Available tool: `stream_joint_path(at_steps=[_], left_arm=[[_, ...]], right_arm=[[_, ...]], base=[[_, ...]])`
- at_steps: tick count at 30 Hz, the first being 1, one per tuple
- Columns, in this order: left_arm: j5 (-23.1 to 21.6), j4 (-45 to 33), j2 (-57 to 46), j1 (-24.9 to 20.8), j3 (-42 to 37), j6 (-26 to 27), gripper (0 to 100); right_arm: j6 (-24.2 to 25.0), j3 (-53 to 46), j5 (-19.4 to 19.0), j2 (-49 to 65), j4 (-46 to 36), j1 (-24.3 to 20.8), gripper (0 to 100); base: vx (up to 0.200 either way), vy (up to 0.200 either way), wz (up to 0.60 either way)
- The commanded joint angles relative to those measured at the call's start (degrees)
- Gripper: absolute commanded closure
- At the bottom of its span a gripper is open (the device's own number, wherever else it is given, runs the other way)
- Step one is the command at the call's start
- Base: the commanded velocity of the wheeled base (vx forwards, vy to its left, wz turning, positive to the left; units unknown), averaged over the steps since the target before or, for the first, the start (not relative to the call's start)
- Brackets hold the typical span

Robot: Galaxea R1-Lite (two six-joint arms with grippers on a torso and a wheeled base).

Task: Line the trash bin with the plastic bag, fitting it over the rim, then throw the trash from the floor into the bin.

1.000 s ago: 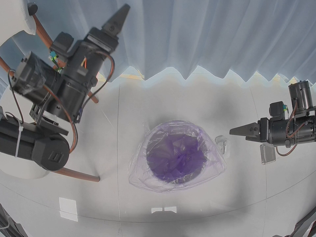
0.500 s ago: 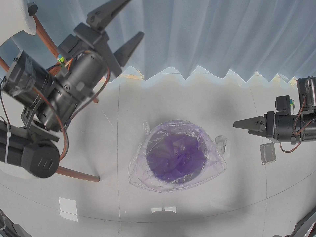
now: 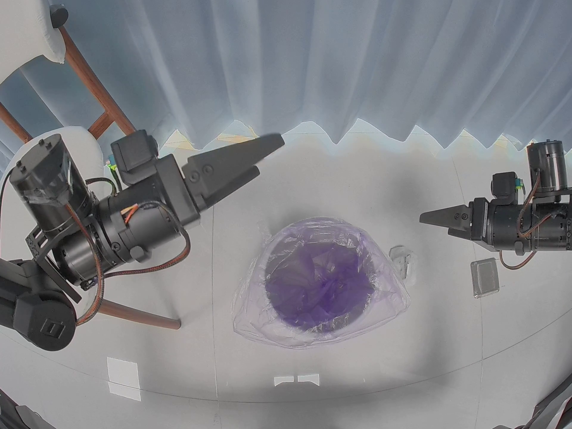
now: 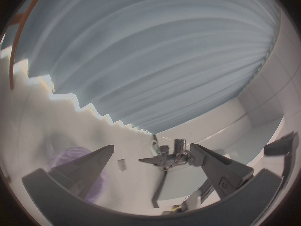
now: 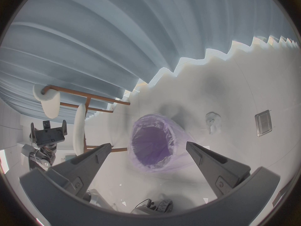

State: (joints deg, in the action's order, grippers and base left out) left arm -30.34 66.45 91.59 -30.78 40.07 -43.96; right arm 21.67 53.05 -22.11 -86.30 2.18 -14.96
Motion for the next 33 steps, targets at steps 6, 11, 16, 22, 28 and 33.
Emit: stream_joint_path(at_steps=[6, 11, 16, 22, 28, 33], left_arm=[[11.18, -6.51, 4.48, -0.16, 0.71, 18.12, 0], [11.45, -7.12, 2.19, 0.37, -0.96, 18.56, 0], [11.18, -7.83, -0.36, 2.92, -2.98, 19.17, 0], [11.18, -7.83, -0.53, 1.95, -2.8, 19.53, 0], [11.36, -7.74, -0.36, 1.16, -2.54, 21.11, 0], [11.62, -7.74, 2.02, -0.16, -2.63, 22.51, 0]], right_arm=[[-4.18, -1.37, 4.89, -13.72, 11.97, 2.21, 0], [-4.27, -0.76, 4.89, -18.29, 14.6, 1.86, 0], [-4.36, 3.64, 4.8, -23.39, 14.6, 1.95, 0], [-6.03, 7.24, 4.71, -25.59, 14.43, 1.33, 0], [-9.46, 6.1, 4.01, -29.1, 16.1, 2.04, 0], [-14.03, 2.67, -0.91, -33.32, 30.25, 4.94, 0]], base=[[0.0, 0.0, 0.0], [0.0, 0.0, 0.0], [0.16, 0.16, 0.0], [0.2, 0.067, 0.0], [0.067, 0.0, 0.0], [0.0, 0.0, 0.0]])
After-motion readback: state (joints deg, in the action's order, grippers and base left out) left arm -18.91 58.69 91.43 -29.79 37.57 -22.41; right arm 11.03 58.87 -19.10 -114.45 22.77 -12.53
